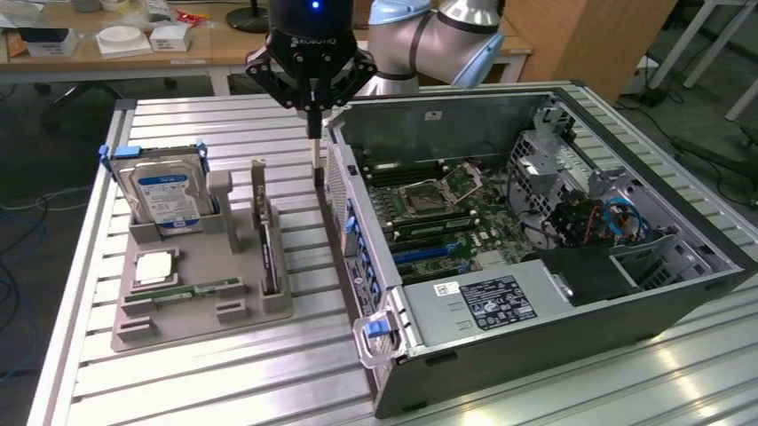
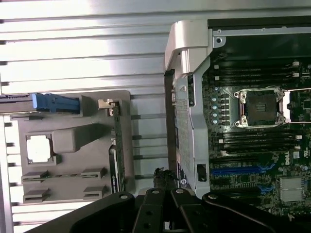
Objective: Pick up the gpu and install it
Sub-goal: 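Reach for the gpu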
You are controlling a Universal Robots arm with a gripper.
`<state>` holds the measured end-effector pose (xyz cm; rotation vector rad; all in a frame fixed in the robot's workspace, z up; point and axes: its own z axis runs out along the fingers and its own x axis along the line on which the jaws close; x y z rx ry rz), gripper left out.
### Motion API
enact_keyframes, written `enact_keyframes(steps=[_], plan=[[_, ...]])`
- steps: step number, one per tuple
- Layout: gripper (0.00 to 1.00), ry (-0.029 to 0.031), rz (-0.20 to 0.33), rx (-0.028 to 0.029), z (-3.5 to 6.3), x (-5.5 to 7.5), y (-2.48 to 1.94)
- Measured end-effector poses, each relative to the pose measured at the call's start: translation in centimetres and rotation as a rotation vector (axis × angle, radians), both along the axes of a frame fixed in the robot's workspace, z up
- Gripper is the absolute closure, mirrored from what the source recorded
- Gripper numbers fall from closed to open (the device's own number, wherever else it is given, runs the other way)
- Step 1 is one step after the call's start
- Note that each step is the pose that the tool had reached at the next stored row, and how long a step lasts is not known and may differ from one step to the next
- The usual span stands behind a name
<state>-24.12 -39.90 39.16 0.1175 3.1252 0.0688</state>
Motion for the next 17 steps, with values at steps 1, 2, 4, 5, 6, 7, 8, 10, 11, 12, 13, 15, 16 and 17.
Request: enact_keyframes(steps=[1, 2, 4, 5, 6, 7, 8, 10, 11, 12, 13, 15, 16, 17], plan=[[0.9, 0.0002, 0.0, 0.0, 0.0, -0.1, 0.0], [0.9, 0.0003, 0.0, 0.0, -0.01, -0.2, 0.0], [0.9, 0.0006, 0.0, 0.0, -0.01, -0.3, 0.0], [0.9, 0.0008, 0.0, 0.0, -0.01, -0.4, 0.0], [0.9, 0.0009, 0.0, 0.0, -0.01, -0.5, 0.0], [0.9, 0.001, 0.0, 0.0, -0.02, -0.6, 0.0], [0.9, 0.0012, 0.0, 0.0, -0.02, -0.6, 0.0], [0.9, 0.0013, 0.0, 0.0, -0.03, -0.8, 0.0], [0.9, 0.0015, 0.0, 0.0, -0.03, -0.9, 0.0], [0.9, 0.0016, 0.0, 0.0, -0.03, -1.0, 0.0], [0.9, 0.0018, 0.0, 0.0, -0.03, -1.1, 0.0], [0.9, 0.0021, 0.0, 0.0, -0.03, -1.2, -0.01], [0.9, 0.0023, 0.0, 0.0, -0.04, -1.3, -0.01], [0.9, 0.0025, 0.0, 0.0, -0.04, -1.4, -0.01]])
